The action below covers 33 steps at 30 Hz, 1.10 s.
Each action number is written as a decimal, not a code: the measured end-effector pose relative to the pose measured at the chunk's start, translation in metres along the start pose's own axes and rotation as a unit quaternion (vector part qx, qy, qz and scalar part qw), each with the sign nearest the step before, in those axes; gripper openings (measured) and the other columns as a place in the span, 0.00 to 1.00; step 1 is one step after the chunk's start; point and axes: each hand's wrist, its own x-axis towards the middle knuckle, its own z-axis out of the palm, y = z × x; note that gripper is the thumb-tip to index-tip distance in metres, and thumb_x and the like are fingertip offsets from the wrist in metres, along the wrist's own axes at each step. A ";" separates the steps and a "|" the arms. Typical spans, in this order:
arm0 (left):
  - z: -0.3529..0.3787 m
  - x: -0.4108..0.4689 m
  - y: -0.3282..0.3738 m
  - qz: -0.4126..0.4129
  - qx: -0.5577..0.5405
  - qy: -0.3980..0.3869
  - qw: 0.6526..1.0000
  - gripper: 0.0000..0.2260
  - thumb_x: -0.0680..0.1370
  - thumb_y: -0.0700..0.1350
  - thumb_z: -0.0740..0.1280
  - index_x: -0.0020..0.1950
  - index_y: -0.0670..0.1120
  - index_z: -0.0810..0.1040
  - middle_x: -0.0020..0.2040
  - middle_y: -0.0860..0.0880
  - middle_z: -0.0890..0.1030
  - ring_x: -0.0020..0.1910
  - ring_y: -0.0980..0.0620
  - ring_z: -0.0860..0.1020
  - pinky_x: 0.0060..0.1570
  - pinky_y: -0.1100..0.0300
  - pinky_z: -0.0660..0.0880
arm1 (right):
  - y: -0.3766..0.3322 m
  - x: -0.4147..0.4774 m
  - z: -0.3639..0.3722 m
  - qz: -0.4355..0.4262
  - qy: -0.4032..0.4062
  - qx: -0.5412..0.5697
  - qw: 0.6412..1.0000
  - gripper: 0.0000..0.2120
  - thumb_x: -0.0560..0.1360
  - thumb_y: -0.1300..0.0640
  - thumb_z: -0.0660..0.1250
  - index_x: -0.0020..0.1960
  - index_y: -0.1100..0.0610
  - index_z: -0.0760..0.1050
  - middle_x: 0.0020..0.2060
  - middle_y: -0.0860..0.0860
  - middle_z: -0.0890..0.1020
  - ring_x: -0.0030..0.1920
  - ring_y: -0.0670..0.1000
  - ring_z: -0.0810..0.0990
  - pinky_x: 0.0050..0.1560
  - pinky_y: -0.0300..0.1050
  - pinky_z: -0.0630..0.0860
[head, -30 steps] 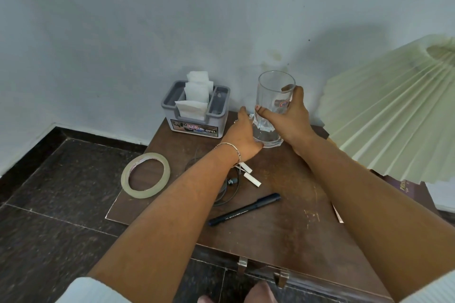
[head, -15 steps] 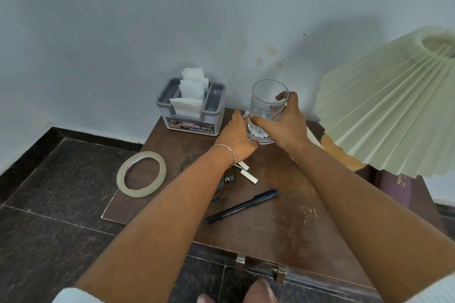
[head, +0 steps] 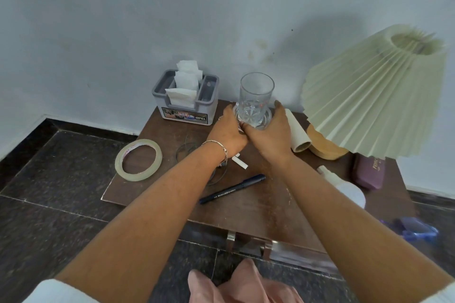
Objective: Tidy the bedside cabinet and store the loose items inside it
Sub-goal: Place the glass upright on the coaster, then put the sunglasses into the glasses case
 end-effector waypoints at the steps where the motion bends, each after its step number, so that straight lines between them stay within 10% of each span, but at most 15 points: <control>1: 0.000 -0.008 0.003 0.009 0.001 0.008 1.000 0.31 0.71 0.34 0.66 0.72 0.40 0.59 0.66 0.42 0.73 0.65 0.44 0.72 0.57 0.64 0.67 | -0.001 -0.009 -0.005 -0.008 0.003 0.005 1.000 0.28 0.66 0.51 0.76 0.61 0.56 0.69 0.52 0.49 0.77 0.57 0.51 0.77 0.48 0.31 0.70; 4: 0.006 -0.034 0.010 0.042 0.008 0.051 0.998 0.32 0.69 0.34 0.67 0.72 0.39 0.59 0.66 0.40 0.72 0.68 0.43 0.69 0.66 0.54 0.67 | -0.003 -0.038 -0.025 0.007 -0.031 0.034 0.999 0.28 0.70 0.59 0.72 0.68 0.56 0.67 0.54 0.43 0.72 0.58 0.41 0.70 0.50 0.20 0.62; 8: 0.019 -0.070 0.025 0.064 0.043 0.063 0.995 0.29 0.72 0.38 0.68 0.71 0.40 0.61 0.64 0.41 0.72 0.66 0.43 0.68 0.66 0.53 0.66 | 0.003 -0.075 -0.056 0.062 -0.070 0.068 0.993 0.34 0.73 0.56 0.70 0.75 0.56 0.60 0.71 0.48 0.68 0.70 0.45 0.66 0.64 0.35 0.61; 20: 0.076 -0.137 0.085 0.129 0.064 -0.011 0.989 0.15 0.72 0.42 0.68 0.59 0.45 0.74 0.47 0.49 0.77 0.50 0.48 0.77 0.50 0.60 0.69 | 0.049 -0.169 -0.188 0.064 0.043 0.074 0.994 0.16 0.74 0.60 0.68 0.61 0.51 0.73 0.54 0.41 0.78 0.57 0.40 0.77 0.61 0.41 0.74; 23: 0.101 -0.146 0.103 0.119 0.068 -0.027 0.990 0.11 0.72 0.45 0.68 0.55 0.47 0.76 0.48 0.47 0.80 0.50 0.48 0.77 0.48 0.58 0.70 | 0.074 -0.175 -0.218 0.082 0.094 0.025 0.992 0.16 0.74 0.63 0.67 0.60 0.52 0.74 0.53 0.44 0.79 0.49 0.35 0.77 0.53 0.30 0.74; 27: 0.139 -0.159 0.122 0.115 0.084 -0.050 0.989 0.11 0.73 0.50 0.70 0.53 0.49 0.78 0.44 0.50 0.78 0.46 0.51 0.76 0.44 0.61 0.69 | 0.104 -0.177 -0.241 0.118 0.148 -0.030 0.981 0.18 0.72 0.64 0.66 0.60 0.52 0.75 0.54 0.48 0.78 0.54 0.46 0.76 0.58 0.41 0.73; 33: 0.180 -0.161 0.134 0.180 0.116 -0.102 0.972 0.18 0.75 0.44 0.68 0.65 0.45 0.74 0.61 0.45 0.76 0.62 0.47 0.73 0.61 0.57 0.68 | 0.135 -0.164 -0.247 0.159 0.145 -0.082 0.973 0.25 0.71 0.64 0.65 0.68 0.52 0.70 0.64 0.52 0.73 0.66 0.52 0.70 0.67 0.48 0.66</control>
